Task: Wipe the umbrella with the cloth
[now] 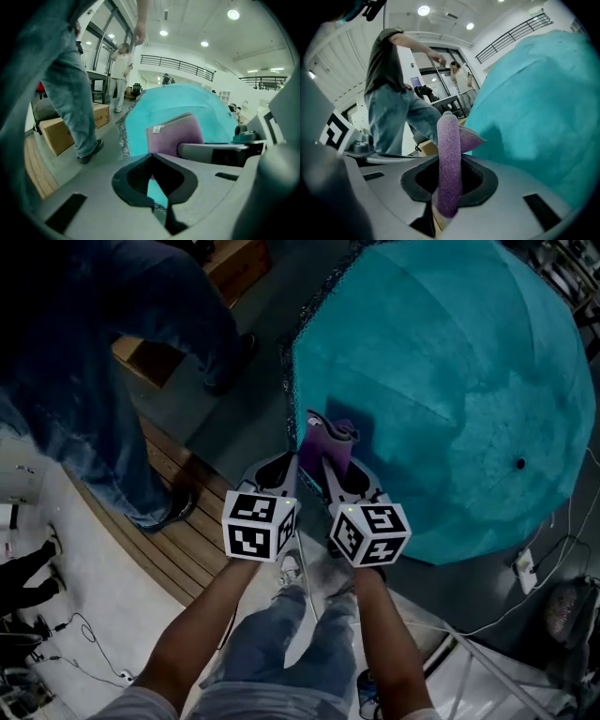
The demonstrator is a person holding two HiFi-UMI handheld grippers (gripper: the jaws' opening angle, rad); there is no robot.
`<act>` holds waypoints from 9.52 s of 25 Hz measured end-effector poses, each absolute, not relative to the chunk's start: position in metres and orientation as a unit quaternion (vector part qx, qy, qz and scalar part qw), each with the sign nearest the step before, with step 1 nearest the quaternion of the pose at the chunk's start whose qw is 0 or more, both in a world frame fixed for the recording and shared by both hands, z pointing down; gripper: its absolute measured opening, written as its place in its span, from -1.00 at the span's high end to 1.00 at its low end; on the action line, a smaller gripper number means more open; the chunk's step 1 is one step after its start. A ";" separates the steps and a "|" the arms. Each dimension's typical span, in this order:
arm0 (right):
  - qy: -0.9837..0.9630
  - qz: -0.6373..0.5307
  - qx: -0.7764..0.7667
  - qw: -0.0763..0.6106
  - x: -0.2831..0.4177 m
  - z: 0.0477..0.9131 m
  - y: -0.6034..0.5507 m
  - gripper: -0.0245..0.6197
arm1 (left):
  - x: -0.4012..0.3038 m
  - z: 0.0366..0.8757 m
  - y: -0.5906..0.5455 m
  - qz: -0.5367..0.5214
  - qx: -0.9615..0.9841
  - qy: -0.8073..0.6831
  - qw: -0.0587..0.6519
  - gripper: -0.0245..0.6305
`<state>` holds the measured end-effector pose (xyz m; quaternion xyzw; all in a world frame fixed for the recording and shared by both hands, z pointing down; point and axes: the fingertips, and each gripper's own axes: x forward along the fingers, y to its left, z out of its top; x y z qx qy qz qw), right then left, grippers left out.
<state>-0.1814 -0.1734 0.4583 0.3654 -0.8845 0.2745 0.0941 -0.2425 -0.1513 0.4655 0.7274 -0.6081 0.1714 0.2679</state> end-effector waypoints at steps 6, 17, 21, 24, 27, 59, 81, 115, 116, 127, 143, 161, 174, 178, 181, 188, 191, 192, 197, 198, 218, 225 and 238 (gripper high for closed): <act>-0.877 0.278 0.362 0.152 -0.243 0.531 -0.187 0.69 | -0.285 0.486 -0.144 0.178 0.715 -0.618 0.276 0.91; -0.864 0.273 0.392 0.159 -0.217 0.536 -0.178 0.69 | -0.266 0.496 -0.146 0.171 0.734 -0.596 0.278 0.91; -0.865 0.262 0.400 0.149 -0.186 0.516 -0.173 0.69 | -0.242 0.493 -0.146 0.168 0.742 -0.586 0.279 0.91; -0.864 0.260 0.407 0.139 -0.162 0.500 -0.169 0.69 | -0.223 0.487 -0.143 0.166 0.746 -0.582 0.279 0.91; -0.864 0.258 0.413 0.127 -0.136 0.486 -0.164 0.69 | -0.202 0.480 -0.140 0.166 0.749 -0.579 0.276 0.91; -0.811 0.251 0.529 -0.001 0.196 0.410 -0.140 0.69 | 0.102 0.430 -0.123 0.171 0.830 -0.480 0.227 0.91; -0.717 0.290 0.633 -0.032 0.439 0.490 -0.125 0.69 | 0.318 0.470 -0.114 0.222 0.881 -0.364 0.204 0.91; -0.708 0.257 0.657 0.029 0.391 0.476 -0.053 0.69 | 0.229 0.481 -0.084 0.214 0.877 -0.370 0.219 0.91; -0.718 0.253 0.648 0.027 0.371 0.467 -0.052 0.69 | 0.214 0.480 -0.083 0.211 0.875 -0.377 0.220 0.91; -0.826 0.221 0.518 0.009 0.124 0.413 -0.063 0.69 | 0.027 0.485 -0.086 0.182 0.835 -0.460 0.241 0.91; -0.912 0.167 0.332 0.174 -0.157 0.548 -0.080 0.69 | -0.203 0.530 -0.076 0.185 0.752 -0.573 0.268 0.91; -0.867 0.186 0.456 0.073 0.007 0.493 -0.102 0.69 | -0.081 0.524 -0.074 0.184 0.794 -0.521 0.253 0.91; -0.836 0.224 0.501 -0.022 0.149 0.474 -0.087 0.69 | 0.054 0.515 -0.066 0.199 0.823 -0.480 0.230 0.91; -0.815 0.240 0.526 -0.042 0.201 0.478 -0.080 0.69 | 0.094 0.517 -0.061 0.207 0.829 -0.467 0.227 0.91; -0.798 0.248 0.546 -0.055 0.245 0.484 -0.073 0.69 | 0.132 0.520 -0.054 0.215 0.839 -0.448 0.224 0.91; -0.769 0.267 0.576 -0.075 0.327 0.519 -0.061 0.69 | 0.204 0.533 -0.047 0.226 0.853 -0.422 0.207 0.91; -0.757 0.277 0.588 -0.072 0.357 0.538 -0.060 0.69 | 0.232 0.537 -0.047 0.230 0.858 -0.411 0.203 0.91; -0.752 0.281 0.592 -0.069 0.366 0.545 -0.060 0.69 | 0.240 0.538 -0.047 0.232 0.859 -0.409 0.202 0.91; -0.728 0.306 0.611 -0.051 0.406 0.588 -0.058 0.69 | 0.272 0.546 -0.047 0.236 0.864 -0.397 0.199 0.91; -0.723 0.311 0.615 -0.046 0.413 0.598 -0.058 0.69 | 0.277 0.548 -0.047 0.236 0.865 -0.395 0.199 0.91; -0.730 0.253 0.633 0.042 0.393 0.475 -0.032 0.69 | 0.287 0.469 -0.034 0.231 0.867 -0.388 0.209 0.91; -0.754 0.226 0.616 0.037 0.309 0.366 -0.021 0.69 | 0.230 0.374 -0.031 0.198 0.869 -0.410 0.192 0.91; -0.791 0.166 0.589 0.018 0.198 0.208 -0.003 0.69 | 0.133 0.225 -0.016 0.134 0.872 -0.442 0.163 0.91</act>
